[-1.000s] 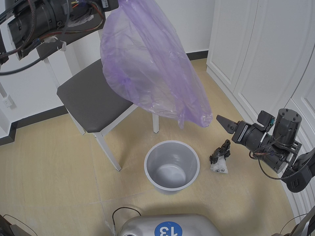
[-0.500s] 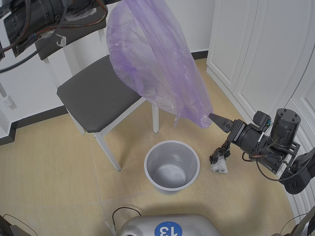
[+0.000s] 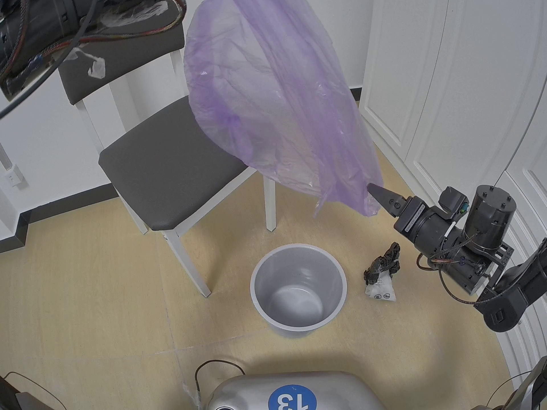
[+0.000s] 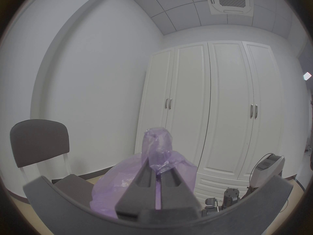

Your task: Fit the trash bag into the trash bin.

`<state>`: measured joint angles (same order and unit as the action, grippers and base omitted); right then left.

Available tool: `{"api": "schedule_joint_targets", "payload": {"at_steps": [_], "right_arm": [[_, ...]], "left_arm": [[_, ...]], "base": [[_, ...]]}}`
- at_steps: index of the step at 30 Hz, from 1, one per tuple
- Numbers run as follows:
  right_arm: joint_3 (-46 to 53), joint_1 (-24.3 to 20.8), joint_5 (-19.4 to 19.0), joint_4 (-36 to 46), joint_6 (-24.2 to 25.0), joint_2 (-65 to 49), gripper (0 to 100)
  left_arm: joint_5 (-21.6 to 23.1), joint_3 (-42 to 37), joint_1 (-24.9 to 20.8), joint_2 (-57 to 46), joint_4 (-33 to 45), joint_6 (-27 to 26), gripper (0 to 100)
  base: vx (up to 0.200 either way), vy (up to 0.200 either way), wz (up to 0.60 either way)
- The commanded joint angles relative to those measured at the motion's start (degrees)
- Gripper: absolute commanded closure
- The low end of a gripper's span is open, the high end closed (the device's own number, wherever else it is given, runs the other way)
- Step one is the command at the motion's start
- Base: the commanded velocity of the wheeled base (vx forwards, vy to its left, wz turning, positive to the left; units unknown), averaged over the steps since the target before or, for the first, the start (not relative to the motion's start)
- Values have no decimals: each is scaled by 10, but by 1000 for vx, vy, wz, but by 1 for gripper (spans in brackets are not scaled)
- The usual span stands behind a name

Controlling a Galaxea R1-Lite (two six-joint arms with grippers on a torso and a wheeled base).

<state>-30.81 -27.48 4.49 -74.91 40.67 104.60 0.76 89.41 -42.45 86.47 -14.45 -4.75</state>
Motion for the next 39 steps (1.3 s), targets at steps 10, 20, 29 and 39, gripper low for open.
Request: {"api": "schedule_joint_targets", "payload": {"at_steps": [10, 20, 29, 39], "right_arm": [[2, 24, -7, -48, 2, 90, 0], [16, 6, -12, -45, 2, 24, 0], [18, -16, -11, -48, 3, 11, 0], [20, -18, -17, -64, 33, 27, 0]], "left_arm": [[0, 5, -5, 0, -2, 0, 100], [1, 1, -5, 0, -3, 1, 100], [1, -2, -12, 1, -3, 2, 100], [2, 4, -31, -1, -5, 7, 100]], "base": [[0, 0, 0], [0, 0, 0], [0, 0, 0], [0, 0, 0]]}}
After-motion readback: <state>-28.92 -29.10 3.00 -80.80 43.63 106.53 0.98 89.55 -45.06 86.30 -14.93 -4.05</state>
